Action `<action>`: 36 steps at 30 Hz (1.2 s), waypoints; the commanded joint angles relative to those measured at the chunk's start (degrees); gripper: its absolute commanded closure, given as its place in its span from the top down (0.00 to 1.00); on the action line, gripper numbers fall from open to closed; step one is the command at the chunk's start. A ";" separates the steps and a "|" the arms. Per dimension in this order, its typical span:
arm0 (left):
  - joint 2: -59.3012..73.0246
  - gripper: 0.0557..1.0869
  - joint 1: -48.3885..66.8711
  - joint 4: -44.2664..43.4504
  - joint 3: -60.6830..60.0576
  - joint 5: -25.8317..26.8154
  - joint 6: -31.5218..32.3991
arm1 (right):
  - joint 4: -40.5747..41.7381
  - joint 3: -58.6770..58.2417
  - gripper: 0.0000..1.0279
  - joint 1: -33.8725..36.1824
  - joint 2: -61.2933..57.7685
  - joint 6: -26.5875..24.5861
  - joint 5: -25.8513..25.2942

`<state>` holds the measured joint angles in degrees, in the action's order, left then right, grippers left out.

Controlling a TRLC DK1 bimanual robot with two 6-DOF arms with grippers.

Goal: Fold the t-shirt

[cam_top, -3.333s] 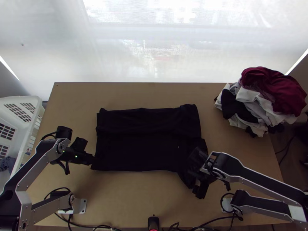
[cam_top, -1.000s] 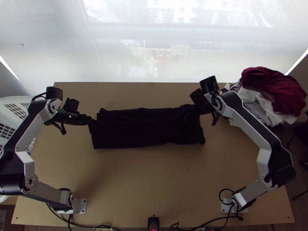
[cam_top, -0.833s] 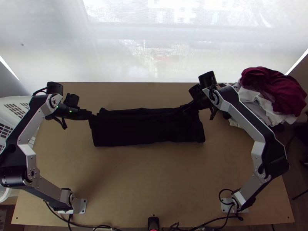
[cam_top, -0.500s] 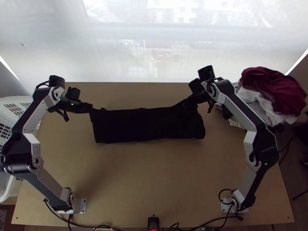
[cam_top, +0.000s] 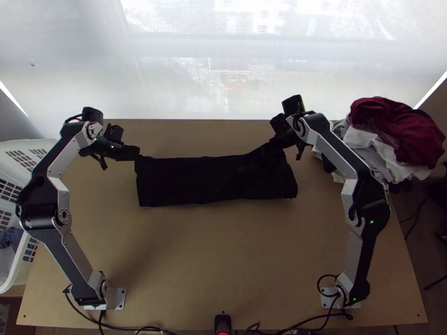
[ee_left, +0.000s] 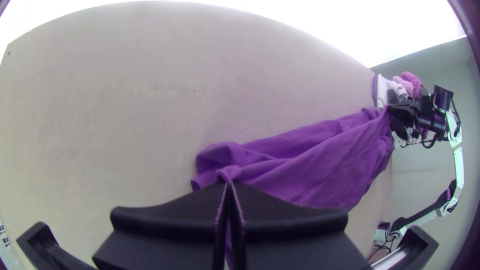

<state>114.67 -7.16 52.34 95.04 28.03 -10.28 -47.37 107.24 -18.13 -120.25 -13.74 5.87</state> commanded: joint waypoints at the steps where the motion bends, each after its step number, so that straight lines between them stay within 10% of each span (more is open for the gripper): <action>1: 5.30 0.03 1.01 0.05 3.74 0.01 0.26 | 0.00 1.83 0.03 0.55 -3.77 0.38 0.02; 6: 8.20 0.04 1.45 0.05 4.89 0.01 0.88 | 0.00 1.74 0.06 0.99 -5.96 0.47 0.02; 12: 7.14 0.62 1.45 1.01 4.62 0.01 2.02 | -1.14 1.66 0.96 1.08 -5.88 2.31 0.11; 15: 5.03 0.94 1.18 2.51 4.36 0.01 2.46 | -2.28 1.39 0.96 1.08 -3.94 2.57 0.11; 24: -5.78 0.95 0.48 5.67 -4.87 0.01 3.78 | -2.99 1.04 0.96 -2.08 4.49 3.72 0.20; 36: -19.14 0.95 1.18 -13.66 -26.75 -0.35 7.82 | -2.55 -4.23 0.96 -12.90 7.04 3.98 0.11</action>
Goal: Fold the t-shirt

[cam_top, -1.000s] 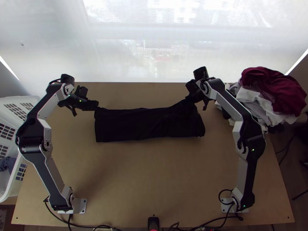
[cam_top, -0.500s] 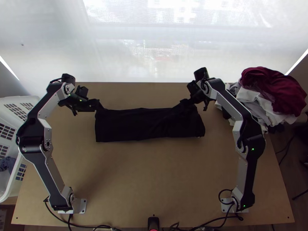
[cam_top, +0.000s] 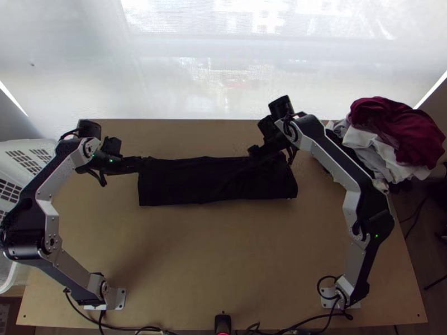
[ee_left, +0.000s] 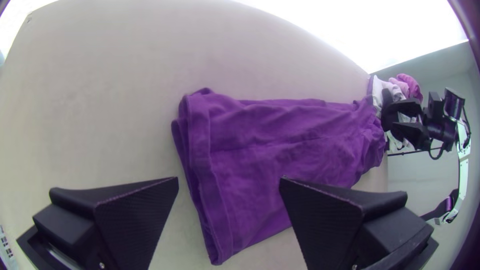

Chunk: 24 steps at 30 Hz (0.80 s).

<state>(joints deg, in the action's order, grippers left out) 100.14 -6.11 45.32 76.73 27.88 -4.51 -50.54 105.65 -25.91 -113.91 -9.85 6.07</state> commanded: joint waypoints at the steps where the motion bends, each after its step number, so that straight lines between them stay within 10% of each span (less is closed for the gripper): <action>1: -4.51 0.95 0.13 -7.53 -9.05 -0.63 2.05 | 0.80 -2.90 0.96 -5.82 0.35 0.00 -0.09; 24: 4.63 0.94 4.97 -12.80 -9.05 -3.97 1.53 | 4.67 -5.10 0.96 -8.98 -7.21 -0.44 -0.09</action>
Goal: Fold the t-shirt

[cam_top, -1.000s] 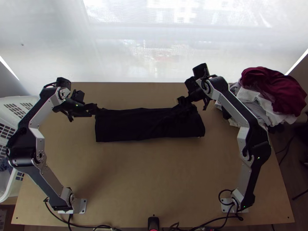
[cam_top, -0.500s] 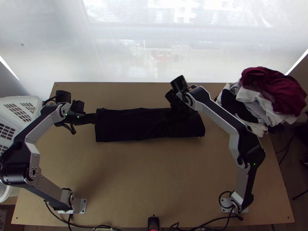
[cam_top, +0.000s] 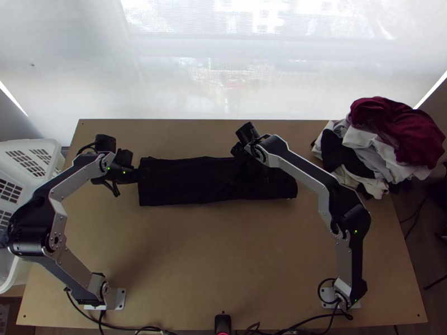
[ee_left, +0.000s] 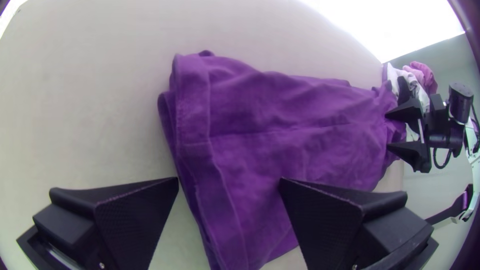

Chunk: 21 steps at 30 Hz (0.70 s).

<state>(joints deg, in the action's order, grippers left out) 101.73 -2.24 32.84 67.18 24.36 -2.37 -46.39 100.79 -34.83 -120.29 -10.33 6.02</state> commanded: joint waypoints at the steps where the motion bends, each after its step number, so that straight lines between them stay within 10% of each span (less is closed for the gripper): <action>1: 3.38 0.93 1.10 -0.32 0.50 -0.45 -0.70 | 0.51 -0.25 0.96 -0.06 -0.82 0.04 -0.05; 7: 4.26 0.75 2.15 0.38 1.03 -0.28 -0.62 | 0.51 -0.33 0.96 0.11 -1.88 -0.22 -0.13; 13: 3.21 0.04 2.68 0.73 2.70 0.07 0.17 | 0.78 -0.07 0.96 0.38 -3.37 -0.31 -0.13; 21: -0.22 0.04 3.30 5.30 8.94 1.83 2.02 | 1.04 -0.60 0.96 1.08 -5.04 -0.31 -0.13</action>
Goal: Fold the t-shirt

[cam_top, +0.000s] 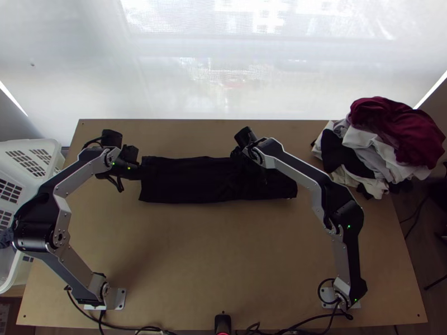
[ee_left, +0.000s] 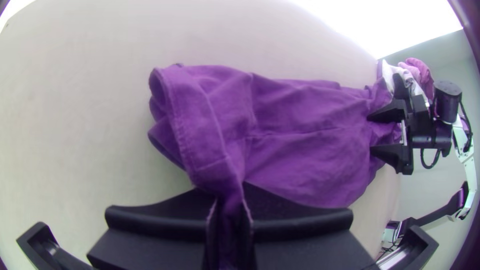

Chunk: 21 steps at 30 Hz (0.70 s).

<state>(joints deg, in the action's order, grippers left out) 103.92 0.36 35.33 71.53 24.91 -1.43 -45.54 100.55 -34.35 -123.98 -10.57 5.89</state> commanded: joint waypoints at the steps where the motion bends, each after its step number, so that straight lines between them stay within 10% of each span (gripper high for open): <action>1: -2.93 0.04 0.96 3.60 5.73 1.46 1.17 | 0.19 -0.36 0.96 0.60 -1.61 -0.07 0.00; 21: -3.99 0.03 7.37 13.62 22.69 7.79 4.68 | 1.15 0.26 0.96 0.95 -0.12 0.99 0.00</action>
<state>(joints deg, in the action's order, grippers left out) 100.05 5.69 47.90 90.43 32.12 2.66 -44.58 100.09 -33.52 -126.69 -10.46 5.91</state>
